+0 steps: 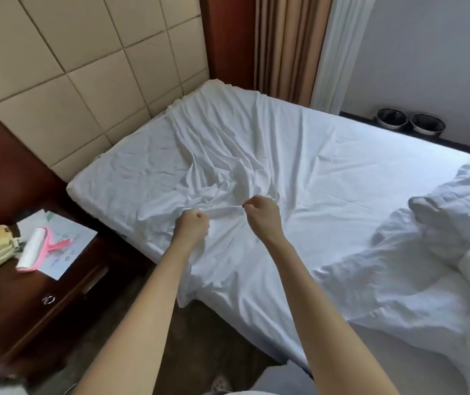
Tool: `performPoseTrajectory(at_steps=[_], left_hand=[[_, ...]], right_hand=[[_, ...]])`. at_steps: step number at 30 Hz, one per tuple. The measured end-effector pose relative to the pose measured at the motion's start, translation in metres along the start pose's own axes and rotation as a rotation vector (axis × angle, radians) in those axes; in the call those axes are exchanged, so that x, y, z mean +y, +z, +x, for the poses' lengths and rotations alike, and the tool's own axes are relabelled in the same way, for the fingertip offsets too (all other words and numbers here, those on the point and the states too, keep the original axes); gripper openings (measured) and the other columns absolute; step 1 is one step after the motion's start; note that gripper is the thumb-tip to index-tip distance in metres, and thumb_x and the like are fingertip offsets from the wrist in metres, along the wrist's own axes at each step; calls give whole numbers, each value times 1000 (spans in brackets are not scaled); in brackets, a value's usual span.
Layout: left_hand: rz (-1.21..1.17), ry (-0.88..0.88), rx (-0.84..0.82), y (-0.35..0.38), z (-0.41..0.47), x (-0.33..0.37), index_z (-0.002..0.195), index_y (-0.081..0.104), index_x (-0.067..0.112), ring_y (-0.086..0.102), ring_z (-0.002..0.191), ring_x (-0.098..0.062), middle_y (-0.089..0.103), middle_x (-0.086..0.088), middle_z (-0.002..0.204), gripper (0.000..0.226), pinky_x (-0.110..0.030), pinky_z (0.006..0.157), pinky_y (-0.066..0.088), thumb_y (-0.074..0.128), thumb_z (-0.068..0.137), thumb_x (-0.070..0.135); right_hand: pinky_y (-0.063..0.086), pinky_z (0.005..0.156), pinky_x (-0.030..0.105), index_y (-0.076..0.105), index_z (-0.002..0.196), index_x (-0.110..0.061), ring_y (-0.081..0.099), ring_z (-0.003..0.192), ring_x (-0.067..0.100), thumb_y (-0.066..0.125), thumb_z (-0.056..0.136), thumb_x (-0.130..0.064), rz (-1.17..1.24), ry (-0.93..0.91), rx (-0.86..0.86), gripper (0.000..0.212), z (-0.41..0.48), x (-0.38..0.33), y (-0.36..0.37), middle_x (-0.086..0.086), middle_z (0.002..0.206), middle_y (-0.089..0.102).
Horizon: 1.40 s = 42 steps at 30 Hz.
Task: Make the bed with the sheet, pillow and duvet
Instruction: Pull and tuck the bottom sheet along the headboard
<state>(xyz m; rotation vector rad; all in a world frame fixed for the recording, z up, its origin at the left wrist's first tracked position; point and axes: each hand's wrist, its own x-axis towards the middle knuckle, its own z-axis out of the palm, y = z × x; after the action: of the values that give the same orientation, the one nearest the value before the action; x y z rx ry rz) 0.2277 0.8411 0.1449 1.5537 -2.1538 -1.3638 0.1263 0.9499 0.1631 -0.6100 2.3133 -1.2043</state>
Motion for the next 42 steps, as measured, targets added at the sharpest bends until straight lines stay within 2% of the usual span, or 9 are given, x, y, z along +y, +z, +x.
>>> performPoseTrajectory(at_steps=[7, 11, 19, 26, 29, 32, 36, 39, 42], left_hand=[[-62, -49, -1, -70, 74, -44, 75, 58, 9, 64, 89, -33, 66, -17, 86, 22, -43, 90, 53, 41, 89, 13], [-88, -85, -28, -91, 132, -56, 67, 54, 16, 59, 76, -24, 60, -2, 67, 24, -40, 84, 53, 43, 89, 11], [179, -141, -224, -125, 286, -79, 99, 58, 2, 61, 95, -33, 62, -19, 104, 25, -33, 73, 46, 40, 89, 16], [363, -194, -431, -135, 373, -97, 97, 55, 7, 50, 80, -24, 54, -10, 91, 17, -29, 69, 40, 41, 91, 13], [414, -209, -507, -134, 404, -108, 100, 56, 6, 52, 88, -26, 54, -7, 90, 17, -33, 76, 46, 43, 90, 8], [513, -164, -586, -125, 436, -124, 83, 48, 14, 47, 82, -22, 42, 3, 74, 13, -30, 72, 41, 42, 90, 5], [588, -155, -715, -106, 468, -148, 69, 32, 22, 32, 62, -8, 33, 6, 73, 30, -20, 55, 28, 37, 92, 5], [531, -200, -825, -96, 487, -166, 115, 49, 15, 50, 91, -19, 49, -4, 104, 23, -21, 67, 38, 42, 93, 9], [478, -180, -865, -90, 502, -184, 146, 22, 12, 42, 127, -25, 38, -10, 144, 60, -28, 93, 38, 49, 92, 15]], right_hand=[[45, 83, 40, 59, 101, 17, 57, 101, 39, 43, 86, -2, 19, 78, -62, 29, 44, -37, 99, 29, 105, 62], [47, 86, 42, 62, 94, 16, 62, 95, 39, 45, 85, -2, 94, 157, -75, 27, 88, -39, 154, 27, 98, 66], [47, 77, 36, 65, 99, 11, 62, 97, 38, 44, 84, -1, 132, 319, -148, 28, 195, -63, 266, 25, 101, 67], [42, 79, 29, 65, 111, -7, 58, 100, 27, 41, 85, -1, 43, 492, -147, 36, 257, -64, 315, 14, 116, 64], [39, 91, 29, 51, 129, -10, 53, 112, 25, 43, 88, -4, -50, 552, -211, 42, 268, -54, 331, 13, 134, 52], [35, 97, 30, 29, 144, -13, 40, 129, 29, 49, 88, -5, -211, 535, -338, 61, 272, -40, 351, 12, 149, 31], [40, 83, 29, 11, 150, -20, 43, 128, 32, 52, 87, -2, -320, 561, -347, 77, 281, -20, 379, 9, 158, -5], [42, 72, 29, 6, 151, -25, 45, 124, 32, 51, 84, 3, -419, 567, -308, 85, 291, -8, 405, 4, 158, -17], [47, 86, 37, 4, 151, -26, 41, 128, 34, 51, 86, -2, -517, 570, -335, 83, 300, 3, 431, 8, 158, 3]])
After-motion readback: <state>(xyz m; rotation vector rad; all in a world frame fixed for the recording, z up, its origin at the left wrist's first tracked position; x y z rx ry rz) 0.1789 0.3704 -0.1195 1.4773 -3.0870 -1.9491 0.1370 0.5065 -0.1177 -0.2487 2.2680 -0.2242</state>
